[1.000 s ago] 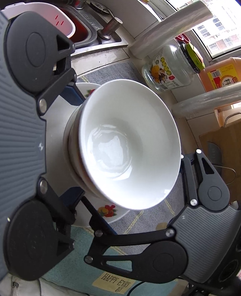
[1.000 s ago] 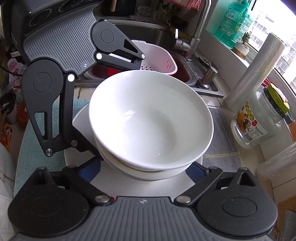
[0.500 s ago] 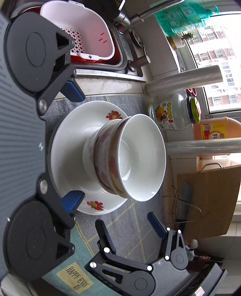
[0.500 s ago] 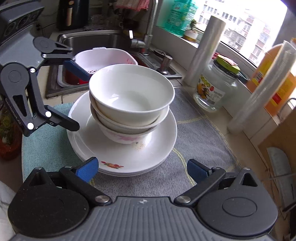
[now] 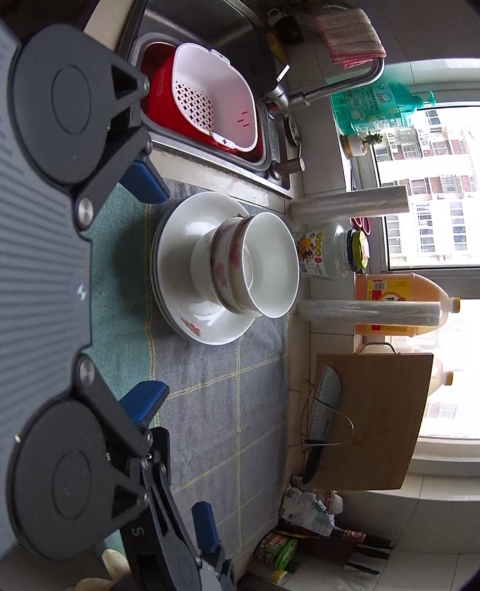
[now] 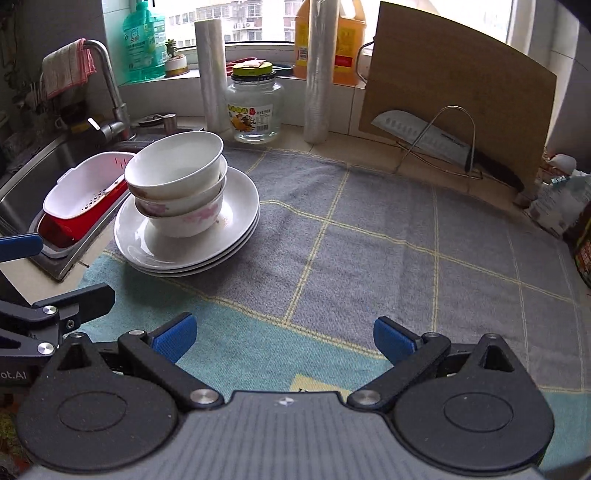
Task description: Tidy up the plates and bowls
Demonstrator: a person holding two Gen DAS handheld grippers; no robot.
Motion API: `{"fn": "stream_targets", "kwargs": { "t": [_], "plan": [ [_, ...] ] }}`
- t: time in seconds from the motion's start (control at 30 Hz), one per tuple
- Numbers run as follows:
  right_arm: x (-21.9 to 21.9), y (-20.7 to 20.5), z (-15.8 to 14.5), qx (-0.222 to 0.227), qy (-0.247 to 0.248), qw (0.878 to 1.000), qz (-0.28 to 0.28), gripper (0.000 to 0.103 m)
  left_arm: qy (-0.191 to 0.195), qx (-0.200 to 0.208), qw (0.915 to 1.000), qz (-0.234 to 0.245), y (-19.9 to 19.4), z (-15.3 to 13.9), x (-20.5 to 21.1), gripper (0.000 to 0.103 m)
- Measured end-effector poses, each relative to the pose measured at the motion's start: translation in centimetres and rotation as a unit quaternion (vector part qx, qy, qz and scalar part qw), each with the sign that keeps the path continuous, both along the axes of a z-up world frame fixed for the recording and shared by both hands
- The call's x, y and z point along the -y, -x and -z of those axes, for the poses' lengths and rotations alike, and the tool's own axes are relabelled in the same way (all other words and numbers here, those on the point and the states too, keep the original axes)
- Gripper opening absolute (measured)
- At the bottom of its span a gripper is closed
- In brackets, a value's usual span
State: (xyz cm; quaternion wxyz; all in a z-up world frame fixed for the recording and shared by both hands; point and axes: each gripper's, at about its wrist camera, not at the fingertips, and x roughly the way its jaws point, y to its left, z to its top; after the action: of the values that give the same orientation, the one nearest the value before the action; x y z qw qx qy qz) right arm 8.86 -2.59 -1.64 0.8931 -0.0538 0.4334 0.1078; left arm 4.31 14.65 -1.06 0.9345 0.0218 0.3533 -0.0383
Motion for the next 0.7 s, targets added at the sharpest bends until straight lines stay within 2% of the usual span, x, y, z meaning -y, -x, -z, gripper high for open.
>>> {"fn": "stream_targets", "kwargs": {
  "t": [0.1,0.33,0.7],
  "plan": [
    [0.1,1.4,-0.9,0.011,0.003,1.0,0.012,0.103,0.016,0.0,0.9998,-0.011,1.0,-0.9,-0.1,0.102],
    [0.9,2.8,-2.1,0.026,-0.012,0.999,0.036,0.103,0.008,-0.017,0.9986,-0.05,1.7,-1.4,-0.1,0.102],
    [0.8,2.6,-2.7,0.033,-0.024,0.999,0.036,0.103,0.011,-0.013,0.998,-0.062,2.1,-2.4,0.0,0.102]
  ]
}}
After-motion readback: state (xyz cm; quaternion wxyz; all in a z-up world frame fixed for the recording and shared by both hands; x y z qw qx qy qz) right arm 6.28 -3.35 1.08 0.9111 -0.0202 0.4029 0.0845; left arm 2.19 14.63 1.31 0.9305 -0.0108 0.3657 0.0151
